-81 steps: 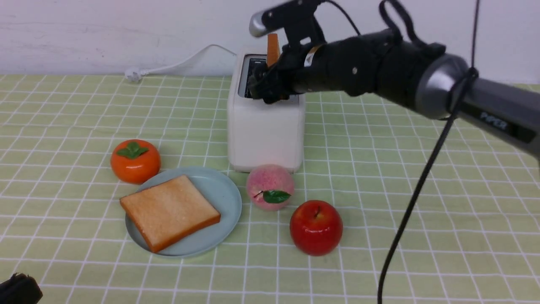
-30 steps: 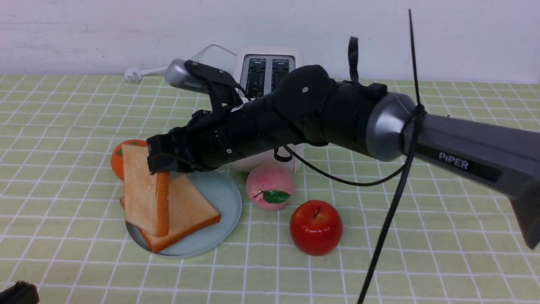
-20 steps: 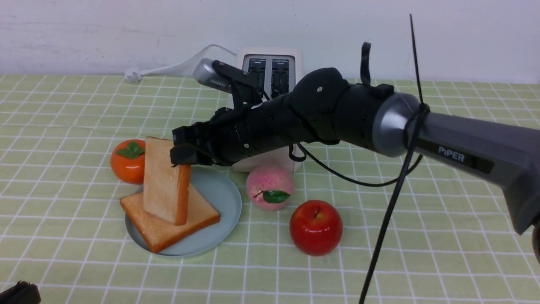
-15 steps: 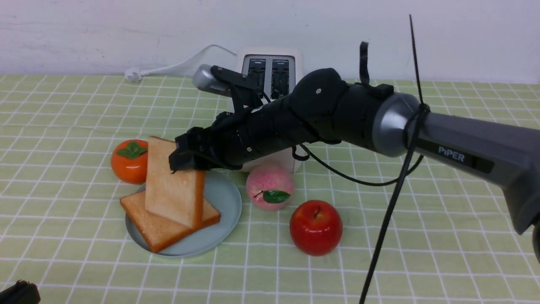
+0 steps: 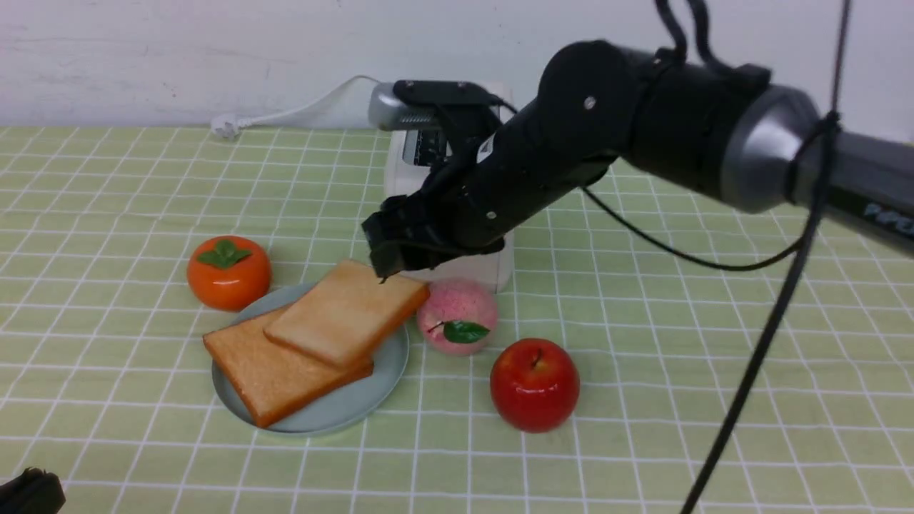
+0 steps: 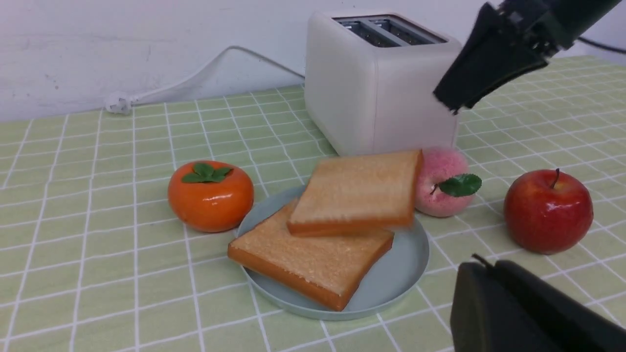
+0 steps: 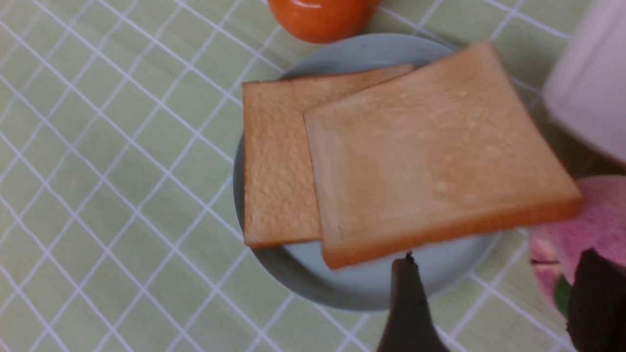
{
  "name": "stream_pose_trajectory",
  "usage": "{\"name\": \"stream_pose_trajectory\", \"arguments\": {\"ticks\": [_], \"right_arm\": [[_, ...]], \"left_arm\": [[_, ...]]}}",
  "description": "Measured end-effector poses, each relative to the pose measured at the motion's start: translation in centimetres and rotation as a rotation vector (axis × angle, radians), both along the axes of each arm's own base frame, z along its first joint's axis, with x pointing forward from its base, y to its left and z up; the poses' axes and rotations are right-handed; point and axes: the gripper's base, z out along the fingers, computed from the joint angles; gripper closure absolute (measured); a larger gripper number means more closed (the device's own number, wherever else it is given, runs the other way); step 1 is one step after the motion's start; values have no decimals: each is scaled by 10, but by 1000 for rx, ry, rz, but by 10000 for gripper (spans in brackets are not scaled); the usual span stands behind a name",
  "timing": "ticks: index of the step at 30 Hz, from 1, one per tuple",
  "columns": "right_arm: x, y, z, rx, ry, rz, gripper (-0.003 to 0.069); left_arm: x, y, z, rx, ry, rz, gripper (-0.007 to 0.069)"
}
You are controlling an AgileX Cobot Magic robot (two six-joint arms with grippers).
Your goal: Take toasted bread from bread machine on green coffee tablecloth place on plate.
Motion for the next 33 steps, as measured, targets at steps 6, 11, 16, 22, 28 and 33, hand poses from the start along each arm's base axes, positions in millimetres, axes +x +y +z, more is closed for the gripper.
{"name": "stream_pose_trajectory", "arguments": {"ticks": [6,11,16,22,28,33], "right_arm": [[-21,-15,38,-7,-35,23,333],[-57,-41,85,-29,-60,62,510],[-101,-73,115,-118,-28,45,664],[-163,-104,117,-175,2,-61,663],[-233,-151,84,-165,34,-196,659],[-267,-184,54,-97,55,-243,657]], "left_arm": [[0,0,1,-4,-12,3,622],[0,1,2,-8,-25,7,620],[1,1,5,-17,-50,14,620],[0,0,6,-68,-44,5,620],[0,0,7,-90,-47,3,620],[-1,-1,6,-107,-35,-3,614]]}}
